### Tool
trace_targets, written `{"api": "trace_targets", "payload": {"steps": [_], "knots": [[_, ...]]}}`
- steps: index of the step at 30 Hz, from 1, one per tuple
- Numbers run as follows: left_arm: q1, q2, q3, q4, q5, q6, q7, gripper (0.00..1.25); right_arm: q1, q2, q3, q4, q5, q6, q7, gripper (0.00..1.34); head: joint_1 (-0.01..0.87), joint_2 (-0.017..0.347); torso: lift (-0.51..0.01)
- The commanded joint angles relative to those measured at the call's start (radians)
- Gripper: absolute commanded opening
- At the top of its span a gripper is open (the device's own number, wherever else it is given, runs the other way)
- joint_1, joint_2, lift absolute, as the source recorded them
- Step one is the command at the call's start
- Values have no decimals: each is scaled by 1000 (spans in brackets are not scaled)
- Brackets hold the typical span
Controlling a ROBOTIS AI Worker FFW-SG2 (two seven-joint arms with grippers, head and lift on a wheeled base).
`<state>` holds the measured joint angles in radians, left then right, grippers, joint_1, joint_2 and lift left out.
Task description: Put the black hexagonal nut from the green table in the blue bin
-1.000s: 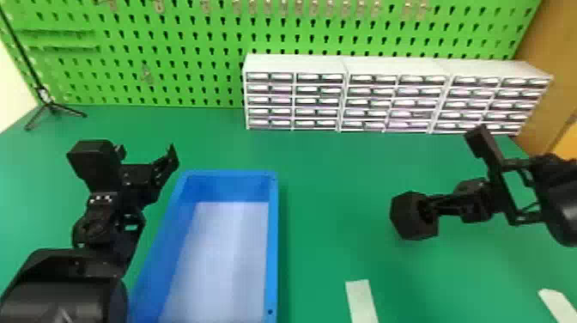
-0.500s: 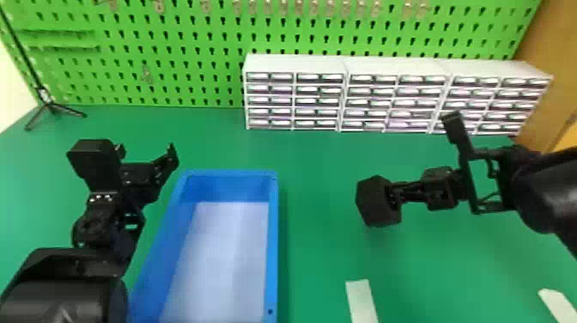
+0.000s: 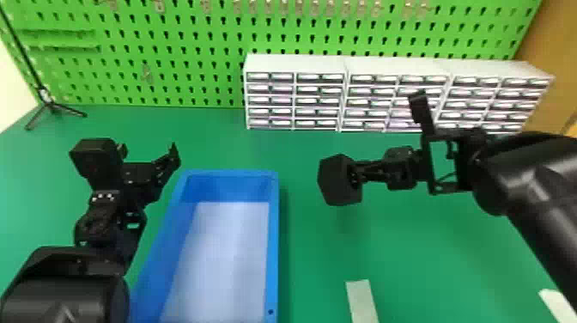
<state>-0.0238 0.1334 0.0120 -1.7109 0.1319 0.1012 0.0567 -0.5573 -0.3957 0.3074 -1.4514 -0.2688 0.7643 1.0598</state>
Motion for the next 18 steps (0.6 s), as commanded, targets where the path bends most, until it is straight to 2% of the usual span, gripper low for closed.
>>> {"api": "trace_targets", "payload": {"steps": [1,10,14,18], "knots": [[-1,0,-1,1,0,0,0,965,-10,38,4,0,16,-7,0,315,683,28,-96],[-2,0,-3,2,3,0,0,965,-38,87,53,2,31,-36,-11,315,683,28,-96],[-4,0,-3,2,3,0,0,965,-47,129,73,2,53,-51,-20,315,683,28,-96],[-4,0,-3,2,5,0,0,965,-46,187,71,2,111,-60,-20,315,683,28,-96]]}}
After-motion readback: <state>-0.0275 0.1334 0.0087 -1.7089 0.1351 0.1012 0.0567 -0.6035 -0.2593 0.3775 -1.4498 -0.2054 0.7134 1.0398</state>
